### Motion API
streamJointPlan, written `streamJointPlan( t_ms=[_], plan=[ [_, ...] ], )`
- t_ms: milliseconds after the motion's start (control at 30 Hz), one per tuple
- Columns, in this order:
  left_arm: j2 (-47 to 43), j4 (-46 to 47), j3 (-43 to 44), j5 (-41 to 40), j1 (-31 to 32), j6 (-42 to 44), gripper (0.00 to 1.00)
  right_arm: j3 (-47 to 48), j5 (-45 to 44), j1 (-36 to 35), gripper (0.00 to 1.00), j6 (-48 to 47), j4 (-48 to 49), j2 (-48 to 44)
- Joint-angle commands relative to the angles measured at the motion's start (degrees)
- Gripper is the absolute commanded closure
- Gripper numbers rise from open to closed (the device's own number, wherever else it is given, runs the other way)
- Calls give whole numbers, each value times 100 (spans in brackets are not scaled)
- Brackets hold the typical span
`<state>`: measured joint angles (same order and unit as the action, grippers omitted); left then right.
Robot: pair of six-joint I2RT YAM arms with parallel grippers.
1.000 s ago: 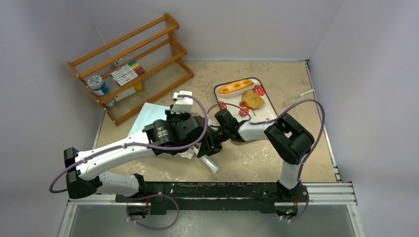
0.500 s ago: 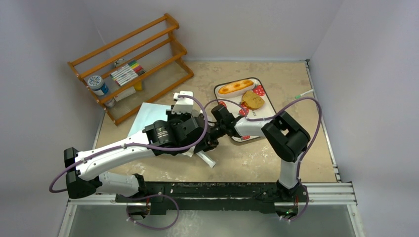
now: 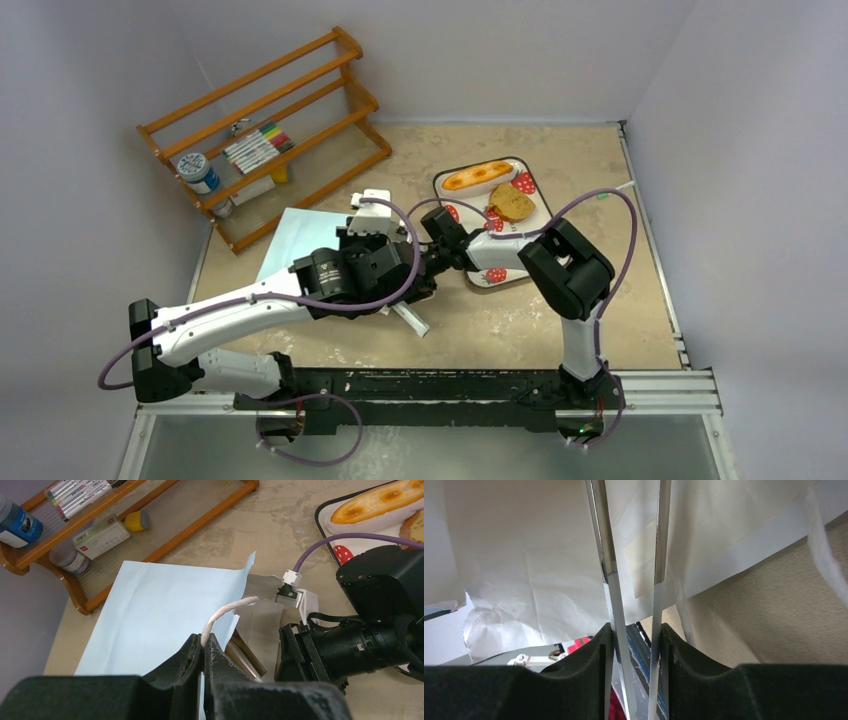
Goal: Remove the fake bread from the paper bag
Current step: Take out the fake bread from the paper bag.
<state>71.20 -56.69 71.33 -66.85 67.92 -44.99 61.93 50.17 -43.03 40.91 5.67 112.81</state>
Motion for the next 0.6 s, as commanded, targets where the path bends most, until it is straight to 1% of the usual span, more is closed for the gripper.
streamJointPlan(
  t_ms=[0,333,567],
  plan=[
    [-282,-59,-45,-257,46,-304,100,162,241,-13,100,-13,-48,-241],
    [-598,-863,-41,-511,46,-891,100,-443,124,20,100,183,153,-1094],
    [-651,-1119,-41,-537,40,-1127,100,-906,125,66,100,306,316,-1551]
  ],
)
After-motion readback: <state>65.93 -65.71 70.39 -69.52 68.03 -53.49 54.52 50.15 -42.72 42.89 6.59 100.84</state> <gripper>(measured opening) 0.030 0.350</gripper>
